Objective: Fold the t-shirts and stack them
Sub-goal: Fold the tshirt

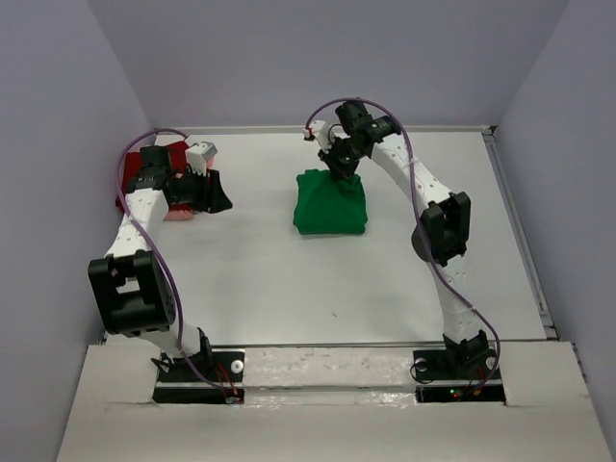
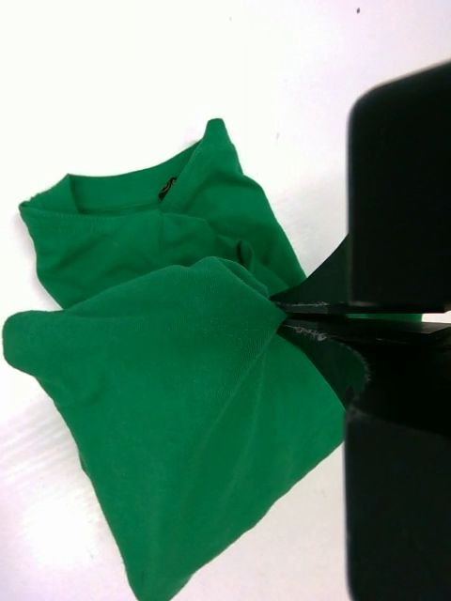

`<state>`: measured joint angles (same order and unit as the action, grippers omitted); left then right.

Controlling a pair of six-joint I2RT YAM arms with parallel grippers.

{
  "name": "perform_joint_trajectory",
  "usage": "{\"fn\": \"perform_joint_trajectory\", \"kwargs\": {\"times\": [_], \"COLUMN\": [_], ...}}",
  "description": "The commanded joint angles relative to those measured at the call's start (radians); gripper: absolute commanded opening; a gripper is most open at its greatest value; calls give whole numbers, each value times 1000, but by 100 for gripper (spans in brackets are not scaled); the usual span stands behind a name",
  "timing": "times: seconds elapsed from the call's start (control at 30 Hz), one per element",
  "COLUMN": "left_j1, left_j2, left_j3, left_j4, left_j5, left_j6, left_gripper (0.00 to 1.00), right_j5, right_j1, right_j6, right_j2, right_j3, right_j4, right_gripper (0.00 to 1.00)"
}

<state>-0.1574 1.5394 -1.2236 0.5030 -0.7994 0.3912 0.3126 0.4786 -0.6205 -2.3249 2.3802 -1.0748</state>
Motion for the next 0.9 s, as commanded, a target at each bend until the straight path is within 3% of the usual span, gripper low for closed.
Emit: {"fn": "perform_joint_trajectory", "kwargs": {"times": [0.0,0.37,0.87], "left_j1": [1,1,1], "left_j2": [-36,-28,-28], "left_j3": [4,18,45], "left_j4": [-21,-29,-52], "left_j5": [-4,3,8], "left_j6": [-5,-5,-11], "left_gripper": [55,55,55], "right_j5": [-56,-155,-296], "right_j1": [6,6,-21], "right_j6": [1,-18,-18], "right_j2": [7,-34,-212], "right_j3": [8,-124,-35], "right_j4": [151,357,565], "right_gripper": [0,0,0]}}
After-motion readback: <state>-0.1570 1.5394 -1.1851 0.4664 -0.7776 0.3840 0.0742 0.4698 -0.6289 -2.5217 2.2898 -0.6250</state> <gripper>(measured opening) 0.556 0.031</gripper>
